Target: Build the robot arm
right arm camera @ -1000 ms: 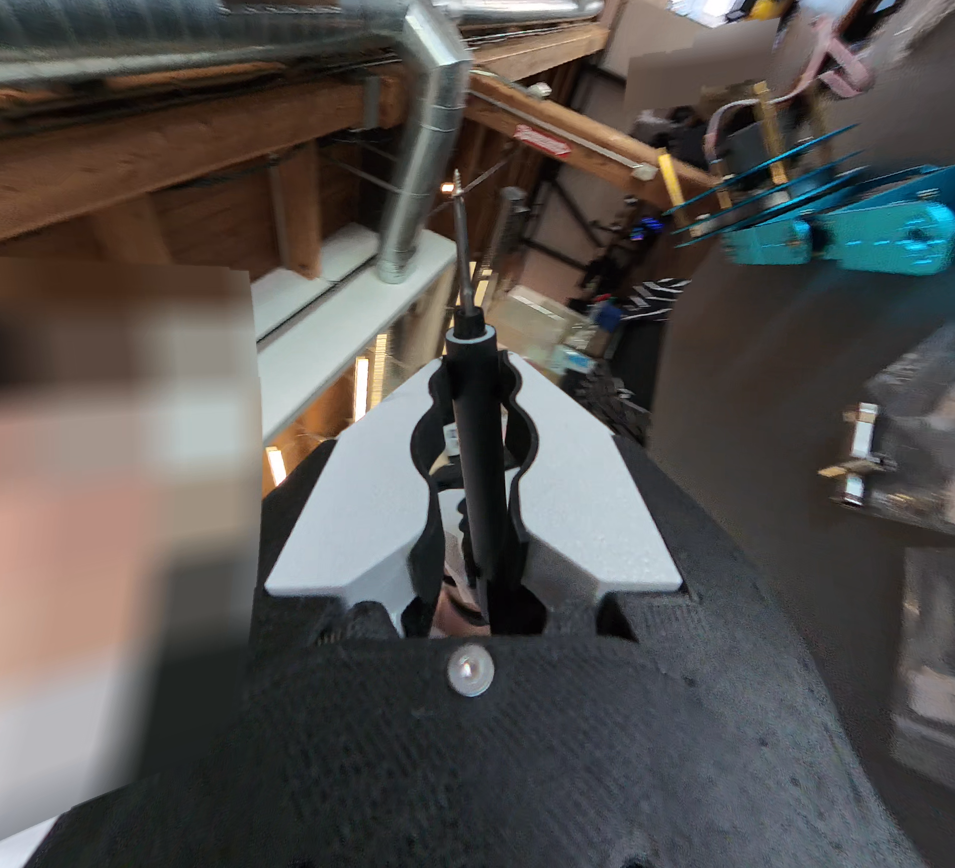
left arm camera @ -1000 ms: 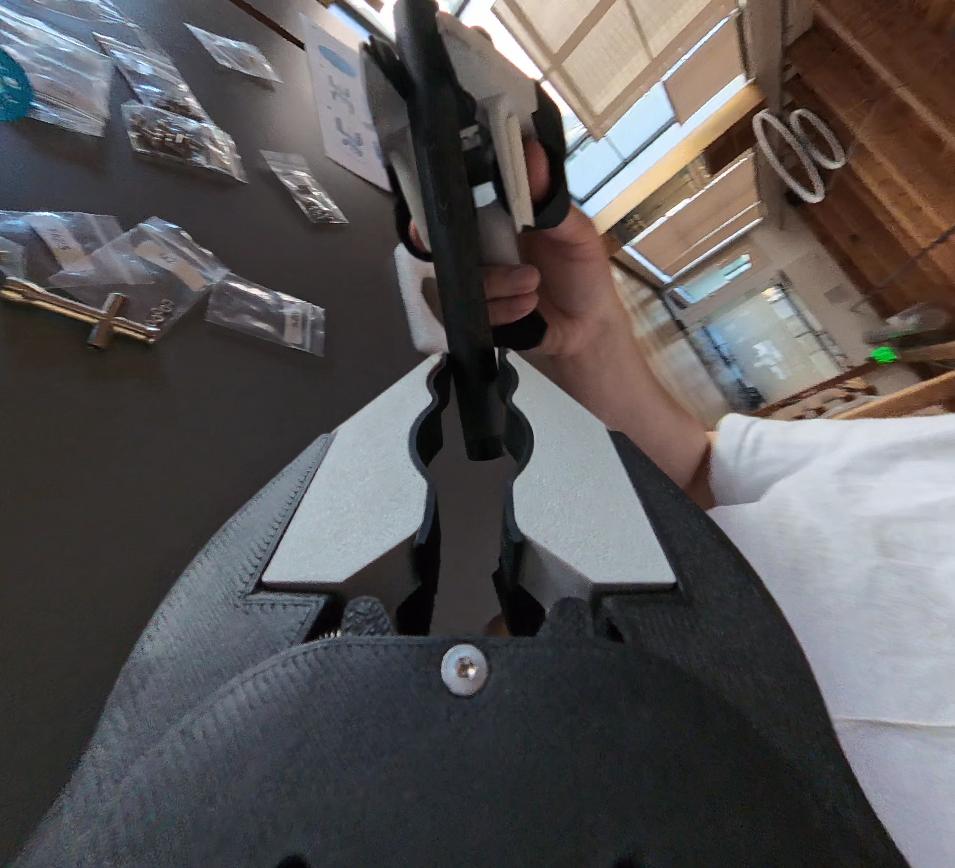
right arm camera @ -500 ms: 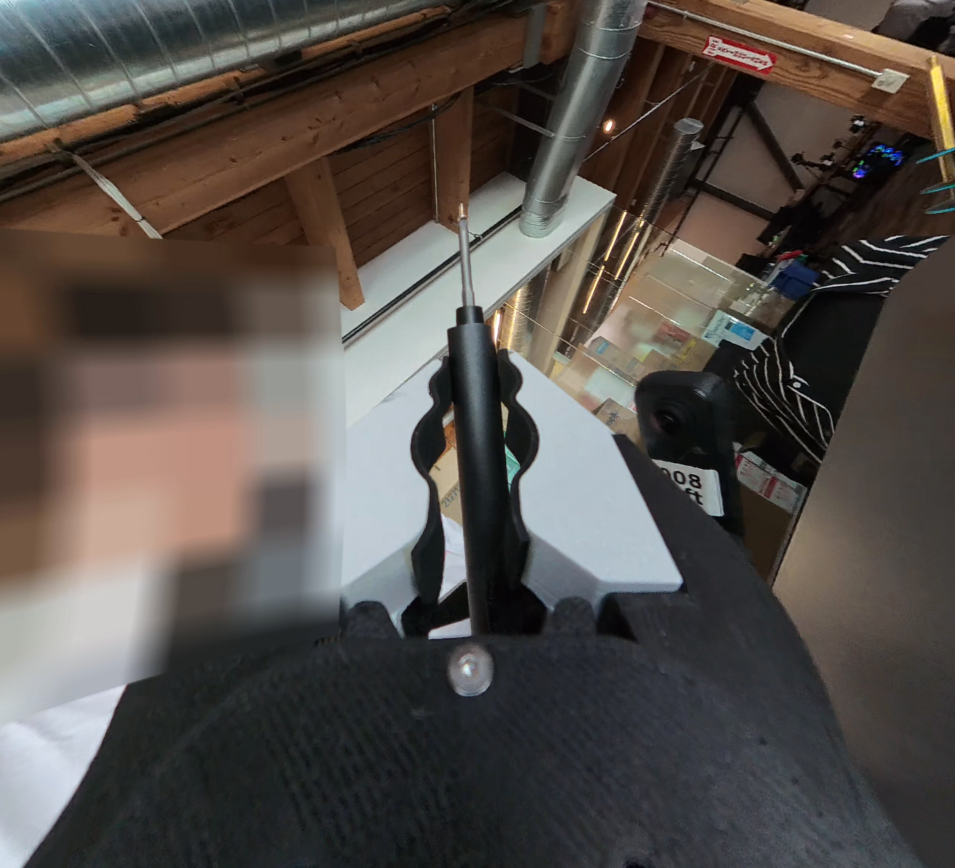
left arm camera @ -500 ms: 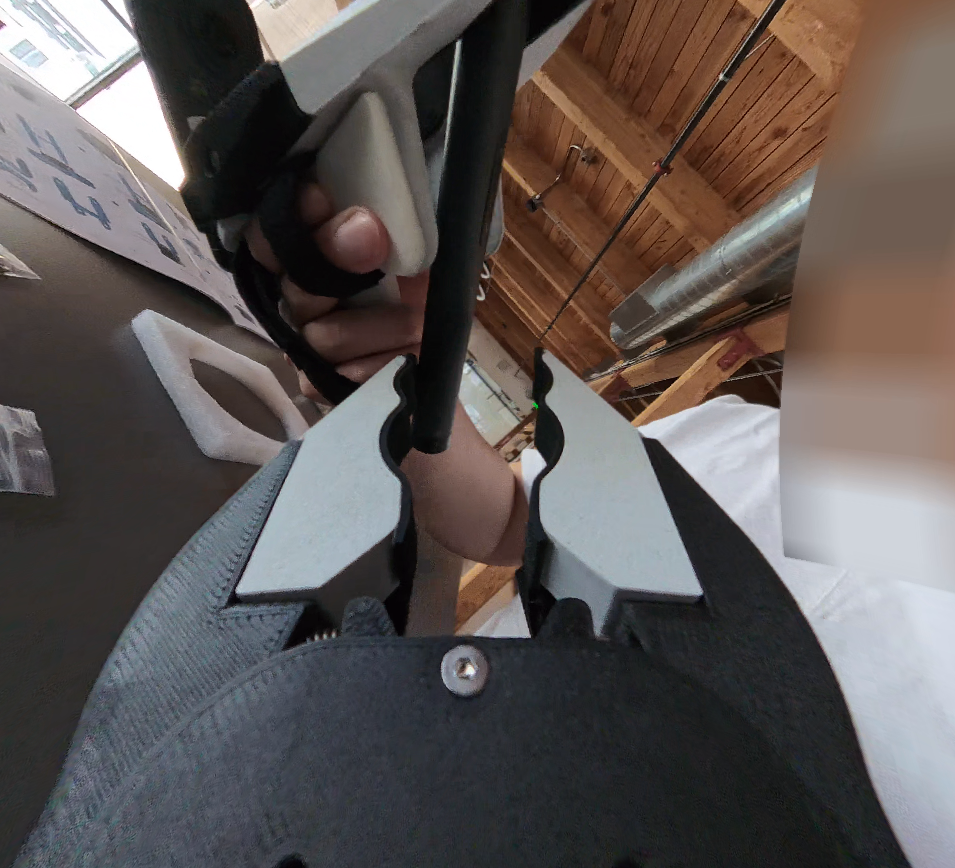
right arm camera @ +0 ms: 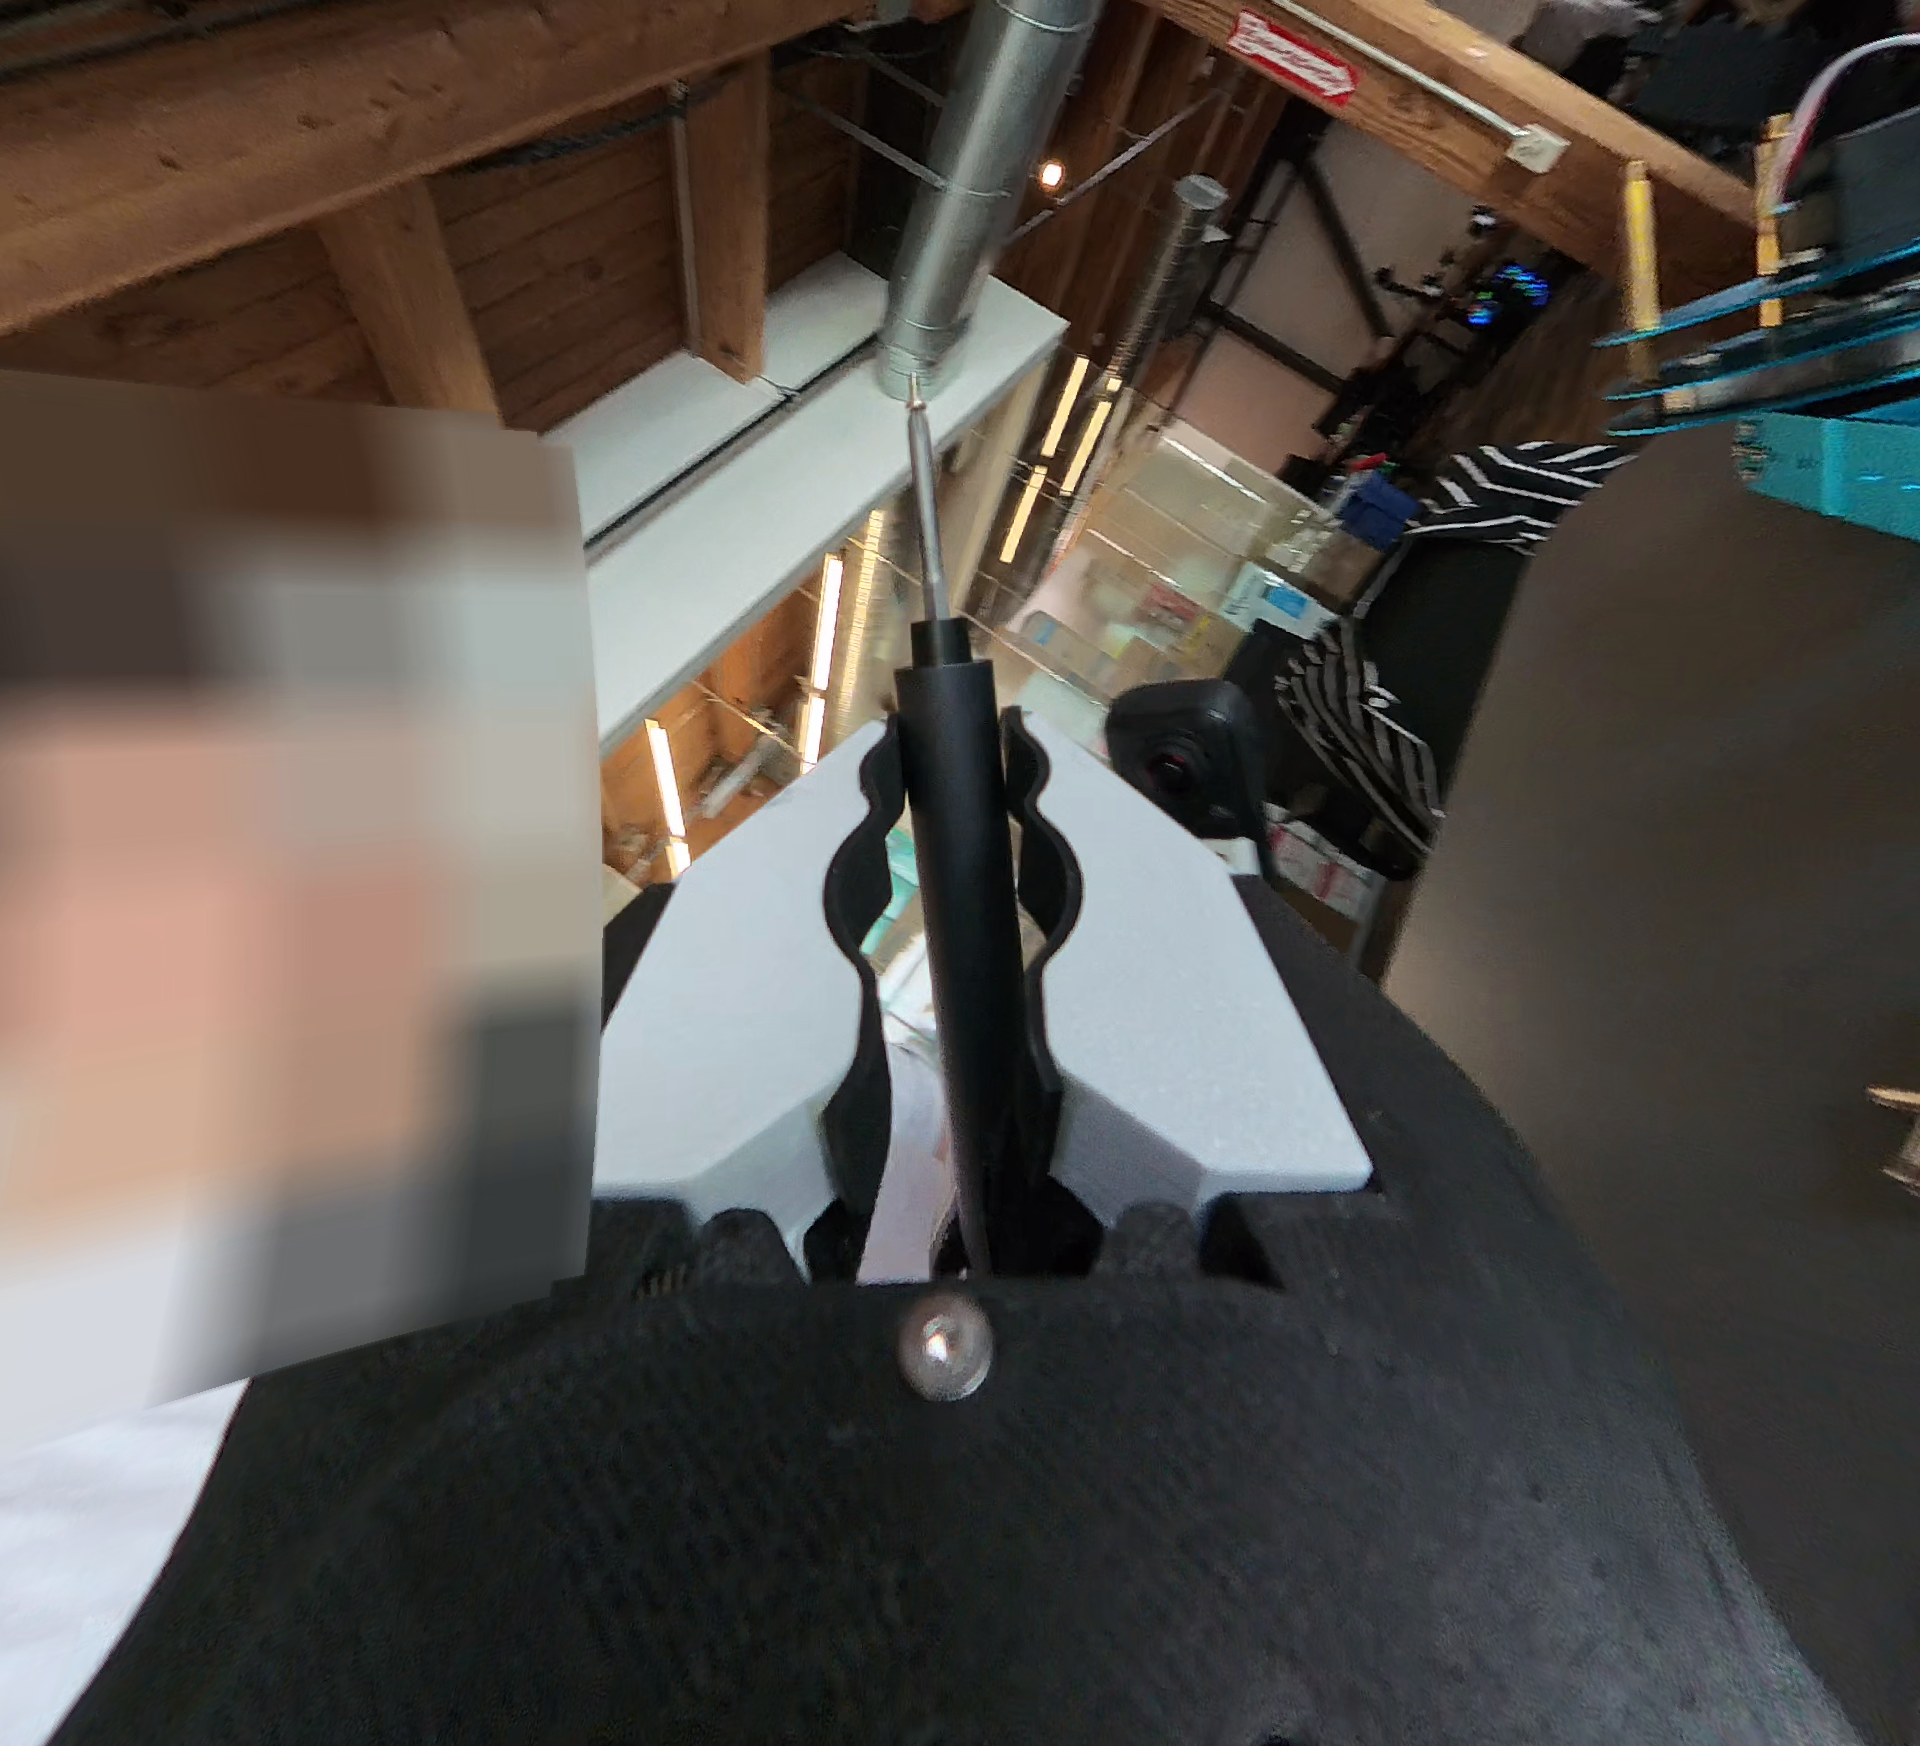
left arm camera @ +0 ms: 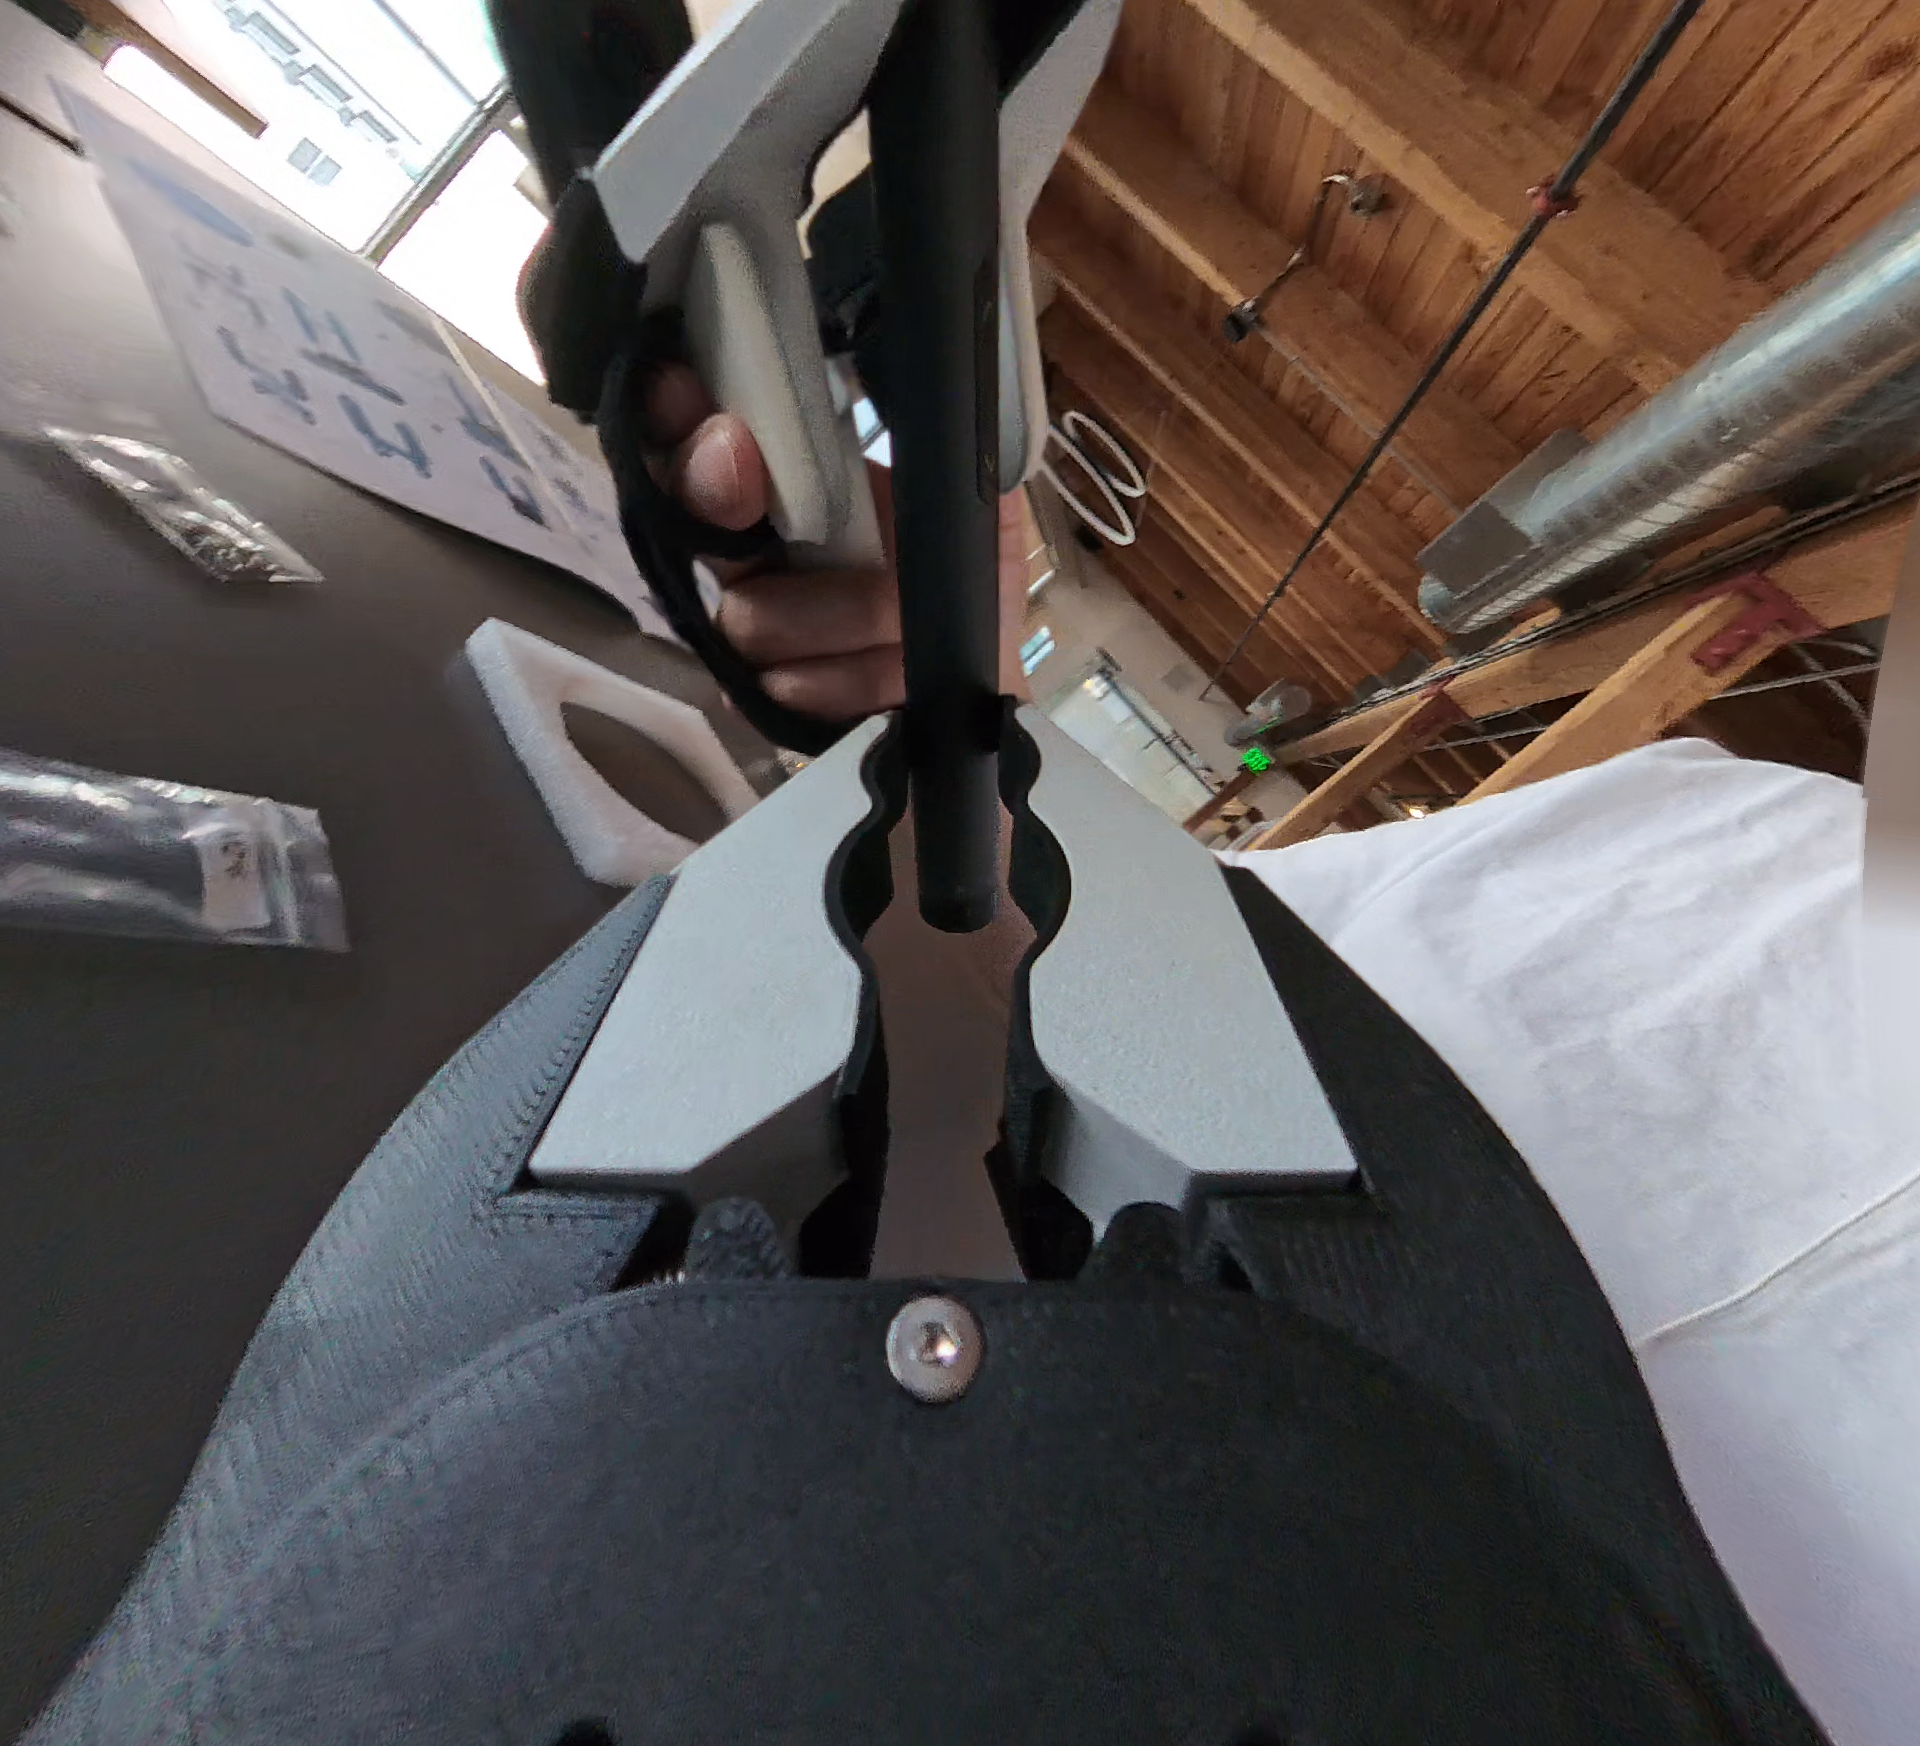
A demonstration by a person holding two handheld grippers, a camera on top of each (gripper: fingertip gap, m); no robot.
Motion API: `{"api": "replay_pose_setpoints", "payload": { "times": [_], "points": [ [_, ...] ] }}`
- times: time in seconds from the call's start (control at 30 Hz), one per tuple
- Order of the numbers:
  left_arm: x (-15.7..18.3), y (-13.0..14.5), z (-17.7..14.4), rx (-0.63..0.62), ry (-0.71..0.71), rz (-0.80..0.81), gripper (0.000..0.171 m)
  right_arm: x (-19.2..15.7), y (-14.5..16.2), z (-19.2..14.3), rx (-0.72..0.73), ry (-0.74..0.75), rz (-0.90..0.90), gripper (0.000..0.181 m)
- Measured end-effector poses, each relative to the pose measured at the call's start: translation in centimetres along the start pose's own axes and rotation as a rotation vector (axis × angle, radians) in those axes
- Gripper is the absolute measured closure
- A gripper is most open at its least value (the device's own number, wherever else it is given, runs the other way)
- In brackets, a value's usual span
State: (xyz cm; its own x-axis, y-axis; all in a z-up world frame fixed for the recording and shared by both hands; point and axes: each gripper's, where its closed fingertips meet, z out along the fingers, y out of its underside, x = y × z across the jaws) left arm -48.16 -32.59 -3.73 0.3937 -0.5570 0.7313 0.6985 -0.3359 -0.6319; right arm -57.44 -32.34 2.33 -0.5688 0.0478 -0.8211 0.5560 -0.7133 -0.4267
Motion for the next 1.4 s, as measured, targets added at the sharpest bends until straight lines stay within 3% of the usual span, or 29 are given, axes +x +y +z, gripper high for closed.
{"api": "replay_pose_setpoints", "payload": {
  "times": [0.03, 0.13, 0.27, 0.67, 0.9, 1.0, 1.17, 1.4],
  "points": [
    [-0.4, 0.2, -0.2, -0.017, -0.046, -0.002, 0.156, 0.4, 0.1, -0.2, -0.009, 0.042, -0.021, 0.163],
    [-1.5, 0.9, -1.2, -0.053, -0.174, -0.022, 0.156, 2.0, 0.6, -0.9, -0.018, 0.198, -0.062, 0.152],
    [-2.3, 1.9, -2.6, -0.074, -0.276, -0.089, 0.156, 4.6, 1.9, -2.3, -0.070, 0.426, -0.131, 0.154],
    [-3.1, 2.2, -6.8, 0.008, -0.392, -0.177, 0.156, 9.0, 4.4, -1.5, -0.079, 0.558, -0.051, 0.154],
    [-4.2, 1.9, -9.5, -0.012, -0.467, -0.169, 0.156, 10.6, 3.8, 0.7, -0.004, 0.464, 0.077, 0.165],
    [-3.8, 1.3, -10.7, -0.030, -0.425, -0.191, 0.156, 11.3, 3.7, 2.4, 0.032, 0.369, 0.180, 0.165],
    [-2.3, -1.3, -12.7, 0.027, -0.205, -0.265, 0.154, 12.3, 2.9, 5.3, 0.140, 0.206, 0.352, 0.165],
    [-2.5, -2.3, -14.5, -0.015, 0.002, -0.467, 0.151, 14.2, 2.9, 7.2, 0.216, 0.246, 0.345, 0.165]
  ]
}}
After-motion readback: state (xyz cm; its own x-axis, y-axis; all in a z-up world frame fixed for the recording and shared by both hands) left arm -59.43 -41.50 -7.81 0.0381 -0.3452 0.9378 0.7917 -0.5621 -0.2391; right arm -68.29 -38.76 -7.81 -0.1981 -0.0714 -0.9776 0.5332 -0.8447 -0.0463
